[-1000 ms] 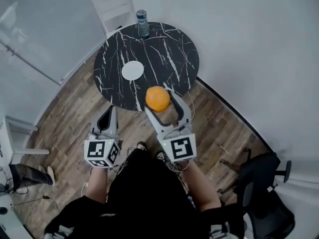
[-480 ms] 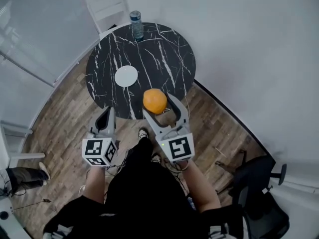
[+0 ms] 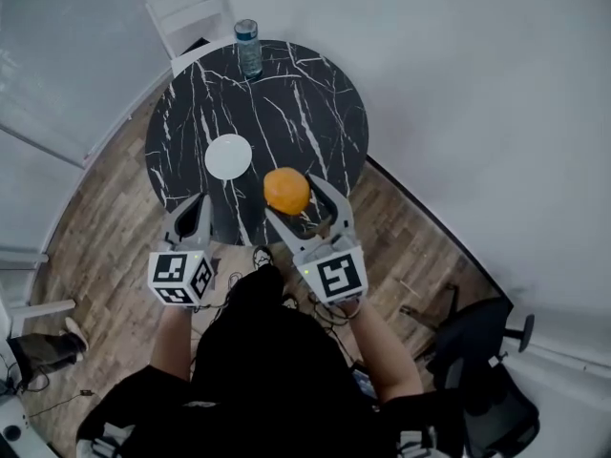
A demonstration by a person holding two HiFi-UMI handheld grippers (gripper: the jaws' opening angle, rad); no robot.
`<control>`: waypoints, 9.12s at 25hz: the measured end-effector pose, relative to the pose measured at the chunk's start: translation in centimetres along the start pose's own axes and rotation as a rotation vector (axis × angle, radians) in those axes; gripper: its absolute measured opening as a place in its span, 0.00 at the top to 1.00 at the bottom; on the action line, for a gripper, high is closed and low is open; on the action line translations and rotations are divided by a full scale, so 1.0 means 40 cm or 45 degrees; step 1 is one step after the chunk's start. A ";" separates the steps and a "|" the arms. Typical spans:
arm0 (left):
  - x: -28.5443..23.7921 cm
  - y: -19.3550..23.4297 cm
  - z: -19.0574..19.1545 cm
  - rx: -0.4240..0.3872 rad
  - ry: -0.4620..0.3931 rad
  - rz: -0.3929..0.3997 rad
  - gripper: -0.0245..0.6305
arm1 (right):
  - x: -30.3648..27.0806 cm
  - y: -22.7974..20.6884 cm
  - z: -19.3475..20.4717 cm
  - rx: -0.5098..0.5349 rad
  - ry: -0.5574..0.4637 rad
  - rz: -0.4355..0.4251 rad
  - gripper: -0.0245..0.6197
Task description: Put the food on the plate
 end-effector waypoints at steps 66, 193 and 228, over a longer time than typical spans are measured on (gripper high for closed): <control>-0.452 0.156 0.292 0.712 0.385 0.212 0.57 | -0.618 0.013 0.475 -0.152 0.532 -0.899 0.47; -0.517 0.130 0.486 -0.073 1.077 -0.127 0.57 | -0.558 -0.261 0.581 -0.332 0.669 -0.681 0.97; -0.020 0.052 0.055 0.078 0.176 -0.812 0.96 | -0.323 -0.054 0.076 -0.080 0.098 -0.585 0.97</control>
Point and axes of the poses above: the fingertips, and each gripper's own axes: x backward along the fingers, y to its left, z out of its underside, the point moved 1 cm from there along x, backward along the fingers, and after that the axes turned 15 degrees about -x, right-handed, at the moved point
